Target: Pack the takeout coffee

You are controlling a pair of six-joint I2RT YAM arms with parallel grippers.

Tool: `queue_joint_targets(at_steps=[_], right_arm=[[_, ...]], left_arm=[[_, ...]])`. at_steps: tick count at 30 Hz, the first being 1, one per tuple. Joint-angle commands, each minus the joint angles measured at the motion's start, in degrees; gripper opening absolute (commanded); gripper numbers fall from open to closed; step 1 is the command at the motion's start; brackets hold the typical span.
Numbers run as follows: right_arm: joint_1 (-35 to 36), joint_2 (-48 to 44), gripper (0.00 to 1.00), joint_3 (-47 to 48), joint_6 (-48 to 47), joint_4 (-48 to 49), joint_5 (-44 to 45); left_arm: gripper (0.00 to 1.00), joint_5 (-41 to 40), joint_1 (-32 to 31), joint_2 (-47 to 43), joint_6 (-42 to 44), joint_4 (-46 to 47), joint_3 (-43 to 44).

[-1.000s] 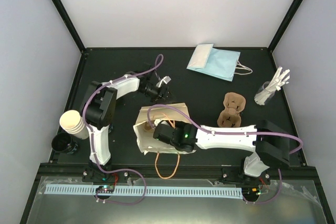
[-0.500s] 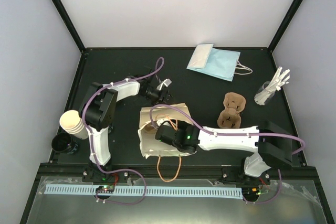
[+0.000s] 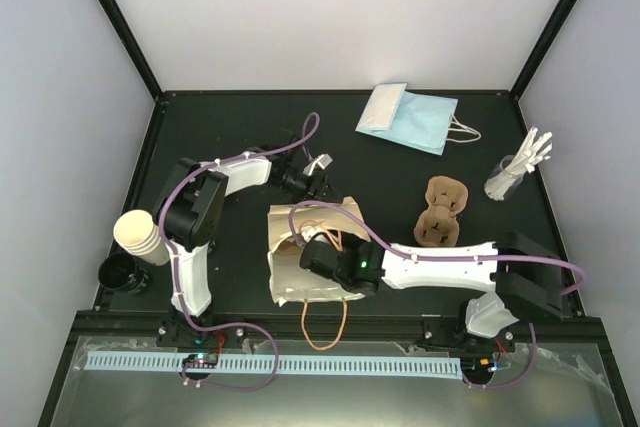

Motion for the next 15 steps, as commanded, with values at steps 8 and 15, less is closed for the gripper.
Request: queue_joint_targets(at_steps=[8,15], right_arm=[[-0.06,5.92,0.61,-0.58,6.92,-5.58,-14.88],[-0.07,8.92,0.62,4.42,1.71,-6.26,-12.49]], left_arm=[[0.51,1.49,-1.91,-0.17,-0.51,0.01,-1.86],[0.51,1.34,-2.48,-0.71,-0.70,-0.15,-1.87]])
